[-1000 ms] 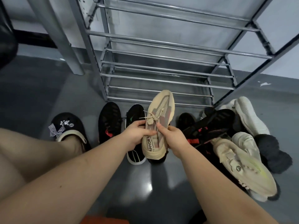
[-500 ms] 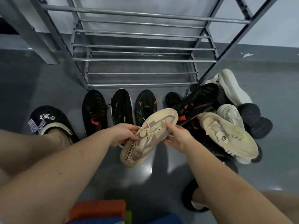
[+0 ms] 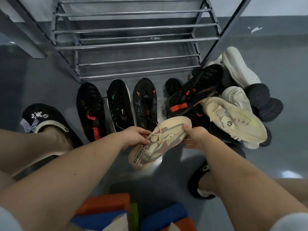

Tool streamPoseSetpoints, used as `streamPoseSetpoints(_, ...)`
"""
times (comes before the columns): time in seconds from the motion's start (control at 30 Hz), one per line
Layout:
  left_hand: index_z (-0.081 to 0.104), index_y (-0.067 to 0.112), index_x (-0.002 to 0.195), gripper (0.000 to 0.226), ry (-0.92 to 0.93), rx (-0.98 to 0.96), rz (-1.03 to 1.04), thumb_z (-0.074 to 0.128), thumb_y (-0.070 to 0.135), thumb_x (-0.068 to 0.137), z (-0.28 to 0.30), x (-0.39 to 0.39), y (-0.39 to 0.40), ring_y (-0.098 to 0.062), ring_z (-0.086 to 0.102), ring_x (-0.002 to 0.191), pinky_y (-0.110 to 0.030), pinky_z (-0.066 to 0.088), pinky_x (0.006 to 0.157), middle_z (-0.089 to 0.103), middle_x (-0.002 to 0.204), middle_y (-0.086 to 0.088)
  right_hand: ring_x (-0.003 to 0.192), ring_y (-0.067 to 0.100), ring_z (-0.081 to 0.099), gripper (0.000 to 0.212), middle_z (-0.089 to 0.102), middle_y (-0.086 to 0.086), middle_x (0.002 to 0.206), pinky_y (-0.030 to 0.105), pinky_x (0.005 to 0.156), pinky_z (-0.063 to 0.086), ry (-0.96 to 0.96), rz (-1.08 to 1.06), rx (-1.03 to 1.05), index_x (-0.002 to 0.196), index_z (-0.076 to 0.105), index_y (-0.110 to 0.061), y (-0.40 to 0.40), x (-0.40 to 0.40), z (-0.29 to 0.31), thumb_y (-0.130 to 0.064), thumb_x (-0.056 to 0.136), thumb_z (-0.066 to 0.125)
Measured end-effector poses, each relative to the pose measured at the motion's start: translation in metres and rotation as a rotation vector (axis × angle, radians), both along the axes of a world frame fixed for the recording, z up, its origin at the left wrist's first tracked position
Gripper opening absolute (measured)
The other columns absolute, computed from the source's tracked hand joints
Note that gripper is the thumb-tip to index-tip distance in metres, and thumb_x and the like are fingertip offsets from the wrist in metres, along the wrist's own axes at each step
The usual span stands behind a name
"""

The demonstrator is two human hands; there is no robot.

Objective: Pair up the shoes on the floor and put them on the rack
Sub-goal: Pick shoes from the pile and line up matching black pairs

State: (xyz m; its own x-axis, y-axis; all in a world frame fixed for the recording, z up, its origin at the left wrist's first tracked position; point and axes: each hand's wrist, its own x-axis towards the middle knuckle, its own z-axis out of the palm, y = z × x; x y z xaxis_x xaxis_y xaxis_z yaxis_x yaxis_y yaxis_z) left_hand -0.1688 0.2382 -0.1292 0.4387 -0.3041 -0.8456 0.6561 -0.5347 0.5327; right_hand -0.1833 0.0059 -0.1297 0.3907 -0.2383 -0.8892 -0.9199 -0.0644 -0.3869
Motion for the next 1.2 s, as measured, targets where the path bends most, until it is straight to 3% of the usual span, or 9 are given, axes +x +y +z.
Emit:
streamPoseSetpoints(0.07, 0.059, 0.011, 0.127, 0.049, -0.019, 0.030, -0.031, 0.067, -0.001, 0.080, -0.005, -0.003, -0.004, -0.017, 0.061, 0.103, -0.029, 0.047, 0.096, 0.066, 0.118, -0.007, 0.067, 0.025, 0.060, 0.041, 0.059, 0.012, 0.079, 0.035, 0.055, 0.048, 0.045, 0.011, 0.029, 0.118, 0.051, 0.001, -0.004, -0.004, -0.003, -0.034, 0.097, 0.051)
streamPoseSetpoints(0.27, 0.053, 0.008, 0.132, 0.043, -0.032, 0.100, -0.080, 0.059, 0.003, 0.089, -0.010, -0.009, -0.017, -0.012, 0.053, 0.101, -0.019, 0.040, 0.084, 0.060, 0.127, -0.010, 0.072, 0.021, 0.059, 0.038, 0.060, 0.009, 0.089, 0.035, 0.061, 0.050, 0.073, 0.034, 0.041, 0.119, 0.054, -0.009, -0.008, 0.000, -0.011, -0.038, 0.094, 0.054)
streamPoseSetpoints(0.43, 0.052, 0.006, 0.132, 0.044, -0.077, 0.112, -0.034, 0.059, 0.001, 0.089, -0.012, -0.004, -0.024, -0.021, 0.054, 0.122, -0.021, 0.039, 0.093, 0.057, 0.132, -0.012, 0.076, 0.022, 0.060, 0.035, 0.059, 0.006, 0.085, 0.033, 0.062, 0.049, 0.021, 0.005, -0.001, 0.118, 0.057, -0.008, -0.011, 0.007, -0.014, -0.034, 0.094, 0.056)
streamPoseSetpoints(0.57, 0.049, 0.012, 0.135, 0.047, -0.218, 0.184, -0.149, 0.059, 0.007, 0.089, -0.010, 0.001, -0.023, -0.022, 0.052, 0.124, -0.026, 0.038, 0.105, 0.055, 0.134, -0.010, 0.098, 0.027, 0.060, 0.047, 0.061, 0.010, 0.107, 0.044, 0.094, 0.051, -0.144, 0.062, -0.133, 0.130, 0.052, -0.005, -0.004, 0.019, -0.011, -0.030, 0.091, 0.061)
streamPoseSetpoints(0.63, 0.050, 0.015, 0.135, 0.045, -0.312, 0.226, -0.241, 0.058, 0.012, 0.090, -0.008, 0.002, -0.026, -0.020, 0.053, 0.121, -0.027, 0.039, 0.106, 0.056, 0.132, -0.007, 0.112, 0.029, 0.059, 0.054, 0.060, 0.014, 0.124, 0.043, 0.101, 0.046, -0.217, 0.136, -0.209, 0.134, 0.048, -0.007, -0.001, 0.021, -0.008, -0.032, 0.089, 0.062)
streamPoseSetpoints(0.8, 0.046, 0.024, 0.138, 0.045, -0.555, 0.279, -0.376, 0.050, 0.022, 0.093, 0.006, 0.007, -0.054, -0.020, 0.050, 0.125, -0.034, 0.041, 0.104, 0.052, 0.137, -0.003, 0.123, 0.030, 0.050, 0.051, 0.051, 0.012, 0.134, 0.037, 0.097, 0.042, -0.390, 0.586, -0.548, 0.139, 0.042, -0.014, 0.000, 0.018, 0.013, -0.034, 0.093, 0.054)
streamPoseSetpoints(0.93, 0.034, 0.025, 0.144, 0.050, -0.759, 0.296, -0.583, 0.044, 0.024, 0.096, 0.019, 0.013, -0.074, -0.018, 0.031, 0.138, -0.033, 0.030, 0.112, 0.036, 0.150, 0.001, 0.126, 0.030, 0.043, 0.050, 0.046, 0.011, 0.136, 0.040, 0.100, 0.038, -0.541, 0.770, -0.772, 0.138, 0.041, -0.013, -0.014, 0.016, 0.025, -0.031, 0.093, 0.053)
streamPoseSetpoints(1.03, 0.026, 0.024, 0.148, 0.053, -0.865, 0.308, -0.698, 0.041, 0.026, 0.097, 0.023, 0.017, -0.086, -0.017, 0.021, 0.143, -0.031, 0.018, 0.116, 0.025, 0.155, 0.002, 0.124, 0.032, 0.042, 0.050, 0.044, 0.013, 0.135, 0.040, 0.100, 0.036, -0.541, 0.767, -0.889, 0.137, 0.041, -0.012, -0.032, 0.014, 0.029, -0.032, 0.092, 0.053)
streamPoseSetpoints(1.2, 0.020, 0.021, 0.150, 0.059, -0.970, 0.329, -0.816, 0.043, 0.032, 0.096, 0.024, 0.018, -0.112, -0.017, 0.017, 0.145, -0.032, 0.014, 0.119, 0.018, 0.158, -0.001, 0.124, 0.035, 0.040, 0.053, 0.040, 0.014, 0.141, 0.041, 0.103, 0.031, -0.515, 0.628, -1.025, 0.137, 0.041, -0.010, -0.073, 0.012, 0.032, -0.035, 0.091, 0.054)
